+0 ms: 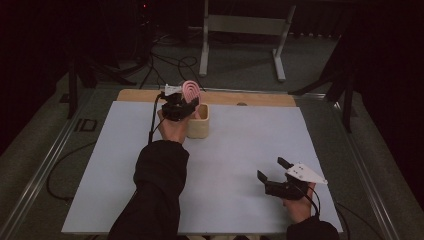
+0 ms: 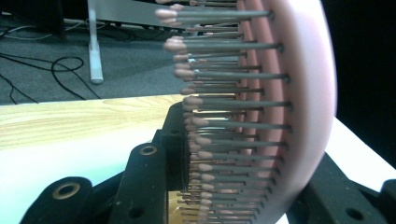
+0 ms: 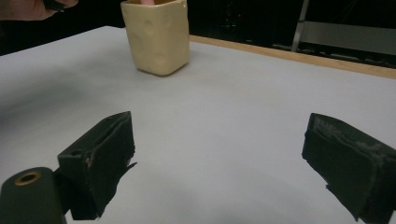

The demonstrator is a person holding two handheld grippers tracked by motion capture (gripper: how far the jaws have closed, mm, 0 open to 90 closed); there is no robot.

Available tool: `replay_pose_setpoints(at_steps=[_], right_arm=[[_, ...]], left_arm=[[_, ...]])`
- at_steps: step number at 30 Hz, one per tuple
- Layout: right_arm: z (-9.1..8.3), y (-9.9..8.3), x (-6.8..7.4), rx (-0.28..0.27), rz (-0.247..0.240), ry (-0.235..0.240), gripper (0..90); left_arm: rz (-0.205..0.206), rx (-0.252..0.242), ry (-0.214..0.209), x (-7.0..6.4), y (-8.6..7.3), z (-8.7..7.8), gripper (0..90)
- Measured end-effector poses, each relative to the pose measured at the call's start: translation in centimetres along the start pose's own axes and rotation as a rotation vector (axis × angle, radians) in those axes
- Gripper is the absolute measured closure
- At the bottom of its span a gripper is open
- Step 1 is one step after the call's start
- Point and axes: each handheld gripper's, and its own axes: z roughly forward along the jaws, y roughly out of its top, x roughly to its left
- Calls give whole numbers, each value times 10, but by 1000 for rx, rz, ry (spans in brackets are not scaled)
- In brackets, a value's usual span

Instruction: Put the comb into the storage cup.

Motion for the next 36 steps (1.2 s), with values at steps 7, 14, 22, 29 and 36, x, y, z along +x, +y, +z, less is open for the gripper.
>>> replay_pose_setpoints(at_steps=[7,14,22,29,36], right_arm=[[0,0,0,0,0,0,89],[0,0,0,1,0,0,89],[0,0,0,1,-1,1,89],[0,0,0,2,-1,0,89],[0,0,0,2,-1,1,89]], left_arm=[[3,13,-7,0,-2,3,634],[5,20,-9,0,-4,5,632],[-6,22,-16,1,-5,7,628],[-6,26,-17,2,-5,7,626],[-9,36,-11,6,-3,5,629]])
